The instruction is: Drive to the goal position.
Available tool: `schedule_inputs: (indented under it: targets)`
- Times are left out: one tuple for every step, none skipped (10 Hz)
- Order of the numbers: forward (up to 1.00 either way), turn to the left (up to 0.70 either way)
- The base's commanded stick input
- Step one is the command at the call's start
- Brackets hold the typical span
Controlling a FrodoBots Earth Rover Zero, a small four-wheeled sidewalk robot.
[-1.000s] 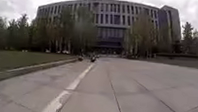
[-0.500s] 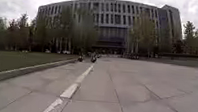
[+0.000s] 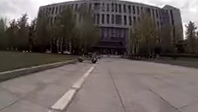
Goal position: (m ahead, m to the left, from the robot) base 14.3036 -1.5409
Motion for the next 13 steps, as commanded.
schedule_inputs:
  targets:
    - [0.70, -0.14]
    - [0.70, -0.14]
    - [0.70, -0.14]
    - [0.70, -0.14]
    - [0.70, -0.14]
    - [0.70, -0.14]
    - [0.70, -0.14]
    - [0.70, -0.14]
    - [0.70, -0.14]
    - [0.70, -0.05]
    - [0.70, 0.00]
    - [0.70, 0.00]
    - [0.70, 0.00]
